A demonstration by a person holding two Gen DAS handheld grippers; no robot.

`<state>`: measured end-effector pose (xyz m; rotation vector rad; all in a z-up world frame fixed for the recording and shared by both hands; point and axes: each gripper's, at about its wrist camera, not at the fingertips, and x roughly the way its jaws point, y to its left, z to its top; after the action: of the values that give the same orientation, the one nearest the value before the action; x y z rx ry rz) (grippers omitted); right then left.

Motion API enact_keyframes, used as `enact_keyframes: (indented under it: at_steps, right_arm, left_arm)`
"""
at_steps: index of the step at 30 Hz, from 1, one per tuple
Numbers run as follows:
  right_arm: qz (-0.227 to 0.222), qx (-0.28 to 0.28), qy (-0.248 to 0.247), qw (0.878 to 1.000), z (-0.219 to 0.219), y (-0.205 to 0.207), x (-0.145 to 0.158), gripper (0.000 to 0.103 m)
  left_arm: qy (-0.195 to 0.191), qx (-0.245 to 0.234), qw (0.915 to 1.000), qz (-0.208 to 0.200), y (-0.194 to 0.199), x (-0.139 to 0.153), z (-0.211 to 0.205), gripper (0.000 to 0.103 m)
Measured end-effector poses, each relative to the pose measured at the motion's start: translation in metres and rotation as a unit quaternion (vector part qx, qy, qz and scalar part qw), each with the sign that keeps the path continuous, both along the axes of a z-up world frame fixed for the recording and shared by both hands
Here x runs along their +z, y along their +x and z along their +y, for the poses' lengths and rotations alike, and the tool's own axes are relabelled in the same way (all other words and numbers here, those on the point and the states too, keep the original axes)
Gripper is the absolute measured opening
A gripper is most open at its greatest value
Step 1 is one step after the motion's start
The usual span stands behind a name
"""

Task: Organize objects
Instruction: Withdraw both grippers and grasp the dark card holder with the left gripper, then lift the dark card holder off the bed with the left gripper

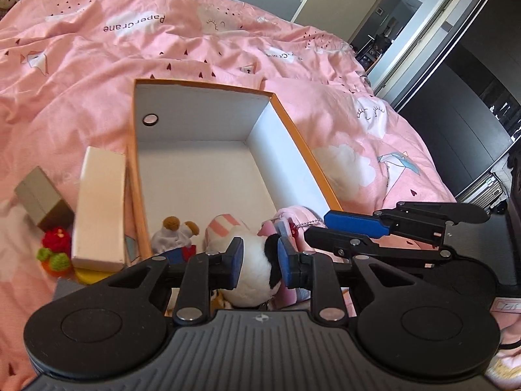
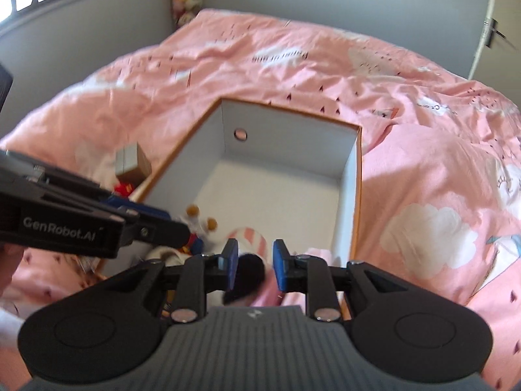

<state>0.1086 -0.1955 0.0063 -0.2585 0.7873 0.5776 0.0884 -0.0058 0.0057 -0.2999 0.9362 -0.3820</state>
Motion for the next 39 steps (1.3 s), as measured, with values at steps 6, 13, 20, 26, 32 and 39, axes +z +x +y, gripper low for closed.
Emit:
enact_keyframes:
  at_steps: [6, 13, 20, 26, 32, 39]
  right_arm:
    - [0.018, -0.018, 0.097, 0.995, 0.018, -0.020, -0.002, 0.034]
    - [0.030, 0.052, 0.092, 0.994, 0.067, -0.032, -0.001, 0.036]
    - [0.037, 0.117, 0.038, 0.992, 0.113, -0.030, -0.010, 0.033]
    - [0.023, 0.136, -0.012, 0.990, 0.138, -0.026, -0.024, 0.032]
    - [0.021, 0.128, -0.009, 0.992, 0.138, -0.020, -0.028, 0.032]
    - [0.030, 0.111, 0.004, 0.993, 0.141, -0.016, -0.034, 0.030]
  left_arm:
    - [0.029, 0.015, 0.9995, 0.005, -0.015, 0.017, 0.032, 0.029]
    - [0.022, 0.021, 0.9985, 0.046, -0.014, 0.024, 0.087, 0.029]
    - [0.060, 0.029, 0.9937, 0.090, -0.008, 0.009, 0.128, 0.029]
    - [0.077, 0.000, 0.9929, 0.091, -0.017, -0.016, 0.121, 0.046]
    - [0.119, 0.014, 0.9895, 0.080, -0.023, -0.045, 0.107, 0.052]
    - [0.115, 0.026, 0.9896, 0.081, -0.020, -0.062, 0.100, 0.053]
